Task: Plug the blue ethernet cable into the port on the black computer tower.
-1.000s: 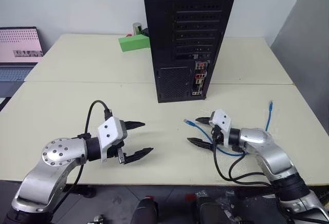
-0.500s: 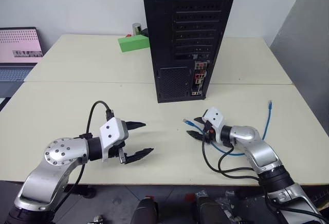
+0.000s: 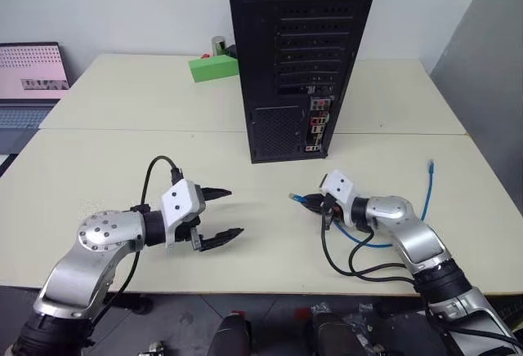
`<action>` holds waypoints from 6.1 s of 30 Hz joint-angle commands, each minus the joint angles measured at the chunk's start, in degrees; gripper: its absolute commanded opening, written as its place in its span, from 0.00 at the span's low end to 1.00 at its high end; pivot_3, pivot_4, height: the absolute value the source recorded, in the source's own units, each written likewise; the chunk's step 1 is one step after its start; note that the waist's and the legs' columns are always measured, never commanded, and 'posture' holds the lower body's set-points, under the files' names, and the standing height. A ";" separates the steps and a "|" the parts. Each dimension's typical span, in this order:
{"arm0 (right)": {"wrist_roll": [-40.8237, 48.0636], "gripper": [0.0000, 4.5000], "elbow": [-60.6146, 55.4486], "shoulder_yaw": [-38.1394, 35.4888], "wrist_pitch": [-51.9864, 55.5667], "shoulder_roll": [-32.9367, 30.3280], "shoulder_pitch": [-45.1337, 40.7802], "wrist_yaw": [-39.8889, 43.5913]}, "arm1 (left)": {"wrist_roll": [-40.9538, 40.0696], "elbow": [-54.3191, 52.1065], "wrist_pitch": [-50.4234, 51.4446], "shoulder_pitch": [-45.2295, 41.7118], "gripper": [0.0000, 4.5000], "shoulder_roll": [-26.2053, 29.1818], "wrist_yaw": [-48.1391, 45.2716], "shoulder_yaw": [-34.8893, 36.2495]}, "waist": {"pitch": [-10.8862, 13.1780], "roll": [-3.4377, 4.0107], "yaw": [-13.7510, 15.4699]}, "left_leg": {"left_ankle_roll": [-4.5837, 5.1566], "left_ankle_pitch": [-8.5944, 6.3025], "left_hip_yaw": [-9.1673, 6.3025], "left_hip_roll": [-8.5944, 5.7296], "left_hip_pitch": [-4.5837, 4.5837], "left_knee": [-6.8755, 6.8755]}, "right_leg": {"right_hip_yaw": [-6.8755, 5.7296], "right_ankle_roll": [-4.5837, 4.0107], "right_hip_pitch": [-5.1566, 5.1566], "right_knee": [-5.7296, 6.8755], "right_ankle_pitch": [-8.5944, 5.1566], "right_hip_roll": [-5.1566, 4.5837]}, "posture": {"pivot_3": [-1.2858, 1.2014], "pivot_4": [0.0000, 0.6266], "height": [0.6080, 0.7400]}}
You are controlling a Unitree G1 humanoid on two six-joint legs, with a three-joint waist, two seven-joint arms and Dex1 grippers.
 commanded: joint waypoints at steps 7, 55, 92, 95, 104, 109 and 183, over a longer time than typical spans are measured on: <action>5.90 0.02 -13.83 2.93 7.97 -1.76 -4.19 8.94 | 2.70 6.15 -5.31 -7.71 1.00 -3.25 -5.38 -7.28 | 0.00 -0.01 -0.02 | 0.00 0.00 -0.02 0.00 -0.01 0.00 | -0.03 0.00 0.00 0.00 0.00 0.01 | 0.52 0.24 1.00; 22.23 0.92 -18.74 -8.71 19.84 -12.82 -2.43 16.09 | 15.40 16.69 -39.36 -8.08 0.07 -8.76 -4.90 -9.15 | 0.00 -0.01 -0.04 | 0.00 0.00 -0.04 0.00 -0.02 0.04 | -0.03 -0.01 0.01 -0.01 0.01 -0.01 | 0.52 0.24 1.00; 37.05 0.39 -19.53 -10.93 35.14 1.39 -0.24 -1.74 | 39.00 33.33 -83.22 -14.29 0.07 -9.13 26.26 -10.72 | 0.00 0.00 0.05 | 0.00 0.00 -0.05 -0.02 -0.03 0.04 | -0.07 0.01 0.02 0.03 0.02 -0.01 | 0.52 0.24 1.00; 37.15 0.23 -19.25 -10.98 35.04 1.44 -0.44 -1.85 | 39.11 33.04 -83.25 -14.29 0.07 -8.98 26.81 -11.11 | 0.00 0.00 0.04 | 0.00 0.00 -0.05 -0.02 -0.03 0.04 | -0.07 0.01 0.02 0.02 0.02 -0.01 | 0.52 0.24 1.00; 37.46 0.00 -18.05 -11.13 35.04 1.46 -1.58 -1.65 | 39.00 32.84 -83.03 -14.17 0.07 -9.01 28.70 -11.25 | 0.00 0.00 0.04 | 0.00 0.00 -0.05 -0.02 -0.03 0.04 | -0.07 0.02 0.02 0.02 0.02 -0.01 | 0.52 0.24 1.00; 37.57 0.00 -17.56 -11.55 34.90 1.23 -2.78 -1.33 | 33.15 32.99 -77.54 -12.86 0.31 -8.01 25.37 -13.59 | 0.00 0.00 0.01 | 0.00 0.00 -0.05 -0.02 -0.03 0.03 | -0.07 0.02 0.02 0.03 0.02 -0.01 | 0.52 0.24 1.00; 1.98 0.00 -16.30 -13.17 15.48 32.25 -4.86 -55.61 | 4.69 3.46 1.41 -14.93 0.87 -21.45 27.85 -1.93 | -0.01 0.00 -0.05 | -0.01 0.01 -0.07 -0.01 -0.12 -0.03 | -0.03 0.01 -0.13 0.04 0.02 0.01 | 0.52 0.24 1.00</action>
